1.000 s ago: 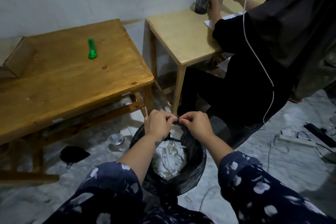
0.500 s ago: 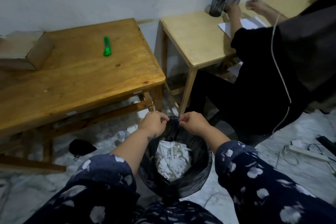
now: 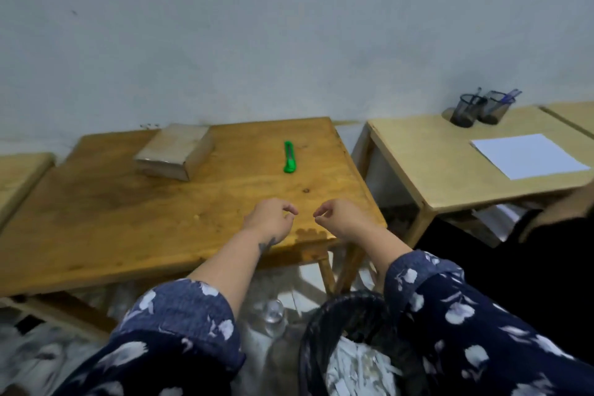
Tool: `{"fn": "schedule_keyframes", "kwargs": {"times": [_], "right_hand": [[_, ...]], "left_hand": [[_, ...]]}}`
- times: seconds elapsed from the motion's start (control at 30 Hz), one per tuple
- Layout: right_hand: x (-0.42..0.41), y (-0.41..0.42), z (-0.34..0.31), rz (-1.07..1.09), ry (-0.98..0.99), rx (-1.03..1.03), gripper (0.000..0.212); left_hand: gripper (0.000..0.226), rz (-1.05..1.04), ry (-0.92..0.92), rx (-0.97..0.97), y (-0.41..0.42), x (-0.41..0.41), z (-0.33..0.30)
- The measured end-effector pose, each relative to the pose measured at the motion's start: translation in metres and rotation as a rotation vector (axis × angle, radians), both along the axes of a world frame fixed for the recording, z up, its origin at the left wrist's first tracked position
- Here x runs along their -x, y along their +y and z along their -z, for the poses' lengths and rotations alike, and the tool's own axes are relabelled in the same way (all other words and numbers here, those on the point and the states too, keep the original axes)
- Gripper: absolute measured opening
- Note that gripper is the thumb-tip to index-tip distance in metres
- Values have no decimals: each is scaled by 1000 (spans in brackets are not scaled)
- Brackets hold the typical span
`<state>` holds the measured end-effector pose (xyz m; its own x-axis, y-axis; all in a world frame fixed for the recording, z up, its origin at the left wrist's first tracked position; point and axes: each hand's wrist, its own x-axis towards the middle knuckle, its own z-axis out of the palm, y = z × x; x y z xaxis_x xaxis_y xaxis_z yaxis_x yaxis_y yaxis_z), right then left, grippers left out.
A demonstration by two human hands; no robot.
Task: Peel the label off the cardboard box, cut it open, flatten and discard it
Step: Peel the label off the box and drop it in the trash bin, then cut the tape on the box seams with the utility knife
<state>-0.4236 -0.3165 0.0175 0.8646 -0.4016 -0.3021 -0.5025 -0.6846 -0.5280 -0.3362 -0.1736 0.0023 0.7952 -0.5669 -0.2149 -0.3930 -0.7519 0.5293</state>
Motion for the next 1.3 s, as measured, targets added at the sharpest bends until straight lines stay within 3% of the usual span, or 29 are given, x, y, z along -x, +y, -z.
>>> {"fn": "schedule_keyframes", "kwargs": {"times": [0.3,0.57,0.7,0.9,1.0,1.17,1.3], "right_hand": [[-140,41,4,106,-35,10,20],[-200,34,33,307,-26,30,17],[-226,8,44,402,2,67,23],[-260,-23,68,486,20,125,47],[-277,-27,80,511,18,114,55],[-310,-23,84,555,23,-40,55],[-342,-5,71,543,-58,-197,58]], "left_hand": [[17,-43,-111,17,64,-160,-12],[21,-131,-152,118,87,-246,2],[24,-179,-260,75,83,-284,9],[51,-218,-350,-46,79,-331,30],[54,-206,-341,-99,79,-337,43],[52,-191,-409,-71,81,-330,50],[80,-143,-376,-206,82,-338,47]]}}
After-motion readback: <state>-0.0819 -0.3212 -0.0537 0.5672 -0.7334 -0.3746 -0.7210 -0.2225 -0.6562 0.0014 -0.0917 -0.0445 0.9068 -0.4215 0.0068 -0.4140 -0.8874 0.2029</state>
